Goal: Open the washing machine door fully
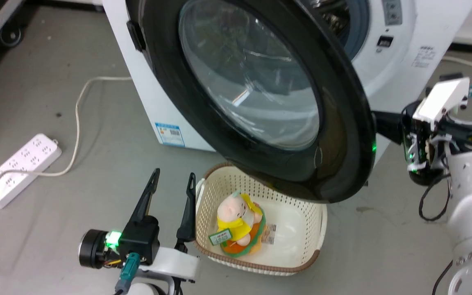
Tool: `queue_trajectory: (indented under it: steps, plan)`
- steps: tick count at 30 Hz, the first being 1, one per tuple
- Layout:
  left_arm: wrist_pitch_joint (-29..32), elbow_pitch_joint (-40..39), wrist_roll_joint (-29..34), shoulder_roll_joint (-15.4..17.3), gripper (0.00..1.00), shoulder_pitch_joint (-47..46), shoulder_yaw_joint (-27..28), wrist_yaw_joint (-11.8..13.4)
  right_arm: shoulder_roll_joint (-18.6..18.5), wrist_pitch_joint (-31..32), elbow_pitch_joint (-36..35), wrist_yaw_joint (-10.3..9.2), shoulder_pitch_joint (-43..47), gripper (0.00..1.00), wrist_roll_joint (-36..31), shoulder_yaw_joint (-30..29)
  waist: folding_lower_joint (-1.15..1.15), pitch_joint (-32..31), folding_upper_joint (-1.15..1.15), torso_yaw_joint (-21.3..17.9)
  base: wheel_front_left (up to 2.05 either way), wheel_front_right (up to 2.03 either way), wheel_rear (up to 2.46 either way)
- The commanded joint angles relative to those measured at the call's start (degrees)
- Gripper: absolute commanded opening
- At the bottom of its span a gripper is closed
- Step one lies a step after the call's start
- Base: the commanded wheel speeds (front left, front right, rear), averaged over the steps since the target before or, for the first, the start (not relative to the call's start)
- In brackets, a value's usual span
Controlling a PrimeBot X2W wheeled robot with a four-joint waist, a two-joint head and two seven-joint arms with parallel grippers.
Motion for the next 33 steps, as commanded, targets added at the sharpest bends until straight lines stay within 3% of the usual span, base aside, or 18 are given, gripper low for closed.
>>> queue_trajectory:
  steps: [1,7,15,22,28,29,30,33]
  plan:
    - [-0.3,0.0,0.3,0.2,1.0,0.6,0.2,0.0,0.3,0.7,-1.0,0.31,1.5,0.0,0.9,0.3,0.01,-1.0,0.0,-0.2,0.0,0.0,0.0]
    - [-0.3,0.4,0.4,0.2,1.0,2.2,0.0,-0.5,0.7,5.4,-4.0,0.31,6.8,0.0,8.6,5.5,0.01,-2.4,0.0,0.4,0.0,0.0,0.0]
    - [-0.3,1.9,0.3,0.2,1.0,4.1,-0.2,-1.2,0.7,6.2,-7.9,0.31,14.5,0.0,26.0,21.8,0.01,-3.7,0.0,0.9,0.0,0.0,0.0]
    - [-0.3,2.9,0.2,0.3,1.0,4.7,-0.2,-1.7,0.7,2.1,-14.8,0.31,21.6,0.0,39.0,38.1,0.01,-4.1,0.0,1.2,0.0,0.0,0.0]
    - [-0.3,3.7,-0.4,0.2,1.0,5.0,-0.1,-1.8,0.7,-5.3,-19.5,0.31,24.6,0.0,41.9,45.8,0.01,-4.6,0.0,0.8,0.0,0.0,0.0]
    - [-0.3,3.7,-0.6,0.2,1.0,5.2,0.0,-1.7,0.7,-7.1,-20.0,0.31,24.5,0.44,41.3,45.8,0.01,-4.7,0.0,0.6,0.0,0.0,0.0]
    - [-0.3,3.7,-0.7,0.2,1.0,5.3,0.2,-1.7,0.6,-8.9,-20.8,0.31,24.5,1.0,40.4,45.6,0.01,-4.9,0.0,0.4,0.0,0.0,0.0]
    - [-0.3,3.5,-1.2,0.2,1.0,5.5,0.7,-1.6,-1.1,-14.6,-24.6,0.31,24.9,1.0,37.0,44.4,0.01,-5.5,0.0,-0.3,0.0,0.0,0.0]
